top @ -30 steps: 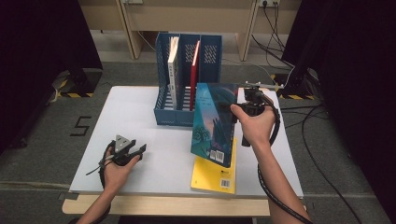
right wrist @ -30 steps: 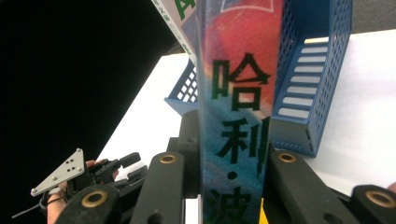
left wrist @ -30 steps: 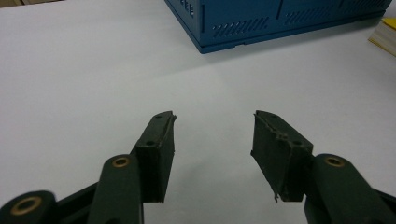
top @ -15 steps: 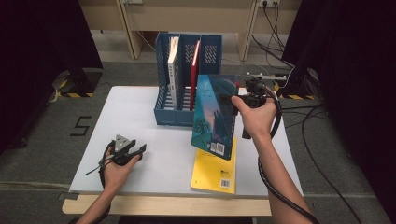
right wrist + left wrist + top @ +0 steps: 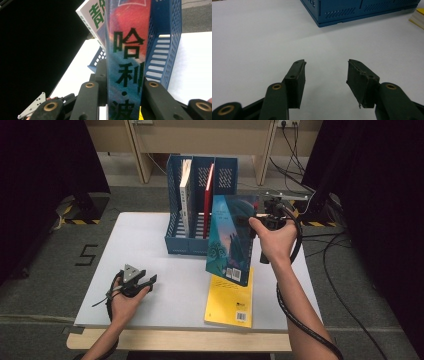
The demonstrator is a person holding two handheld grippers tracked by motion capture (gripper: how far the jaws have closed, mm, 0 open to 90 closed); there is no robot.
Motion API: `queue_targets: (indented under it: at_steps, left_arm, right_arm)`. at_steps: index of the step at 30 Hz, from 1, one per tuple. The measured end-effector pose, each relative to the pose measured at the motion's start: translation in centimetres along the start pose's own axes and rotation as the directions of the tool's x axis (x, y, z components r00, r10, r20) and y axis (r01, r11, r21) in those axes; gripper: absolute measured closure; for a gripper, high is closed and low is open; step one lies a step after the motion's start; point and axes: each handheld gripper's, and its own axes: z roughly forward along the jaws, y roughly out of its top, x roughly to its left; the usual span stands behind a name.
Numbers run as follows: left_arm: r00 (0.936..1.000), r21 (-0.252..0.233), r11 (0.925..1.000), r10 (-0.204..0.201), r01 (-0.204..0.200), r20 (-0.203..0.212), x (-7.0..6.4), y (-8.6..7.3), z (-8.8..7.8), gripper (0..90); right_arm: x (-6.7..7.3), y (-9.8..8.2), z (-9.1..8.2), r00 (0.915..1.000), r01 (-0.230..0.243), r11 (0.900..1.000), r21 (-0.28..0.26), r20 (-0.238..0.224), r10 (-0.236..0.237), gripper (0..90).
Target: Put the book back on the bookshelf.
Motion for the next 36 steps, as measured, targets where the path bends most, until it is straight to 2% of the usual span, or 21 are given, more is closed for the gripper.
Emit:
queue_targets:
  at_steps: [14, 30, 36]
  left_arm:
    - [1.0, -0.001, 1.0, 0.0, 0.0, 0.004, 0.0, 0.0, 0.0, 47.7]
    - [1.0, 0.0, 1.0, -0.006, 0.006, 0.005, 0.0, 0.0, 0.0, 47.8]
    - [1.0, -0.001, 1.0, -0.005, 0.005, 0.005, 0.0, 0.0, 0.0, 47.7]
  right_arm:
    - [-0.1, 1.2, 0.2, 0.9999, -0.009, 0.999, -0.032, 0.007, 0.01, 75.1]
    - [0.2, 2.9, 0.5, 0.9995, 0.018, 0.998, -0.055, 0.028, -0.016, 75.1]
    - [0.1, 3.3, 0.7, 0.9992, 0.011, 0.998, -0.065, 0.039, -0.009, 75.0]
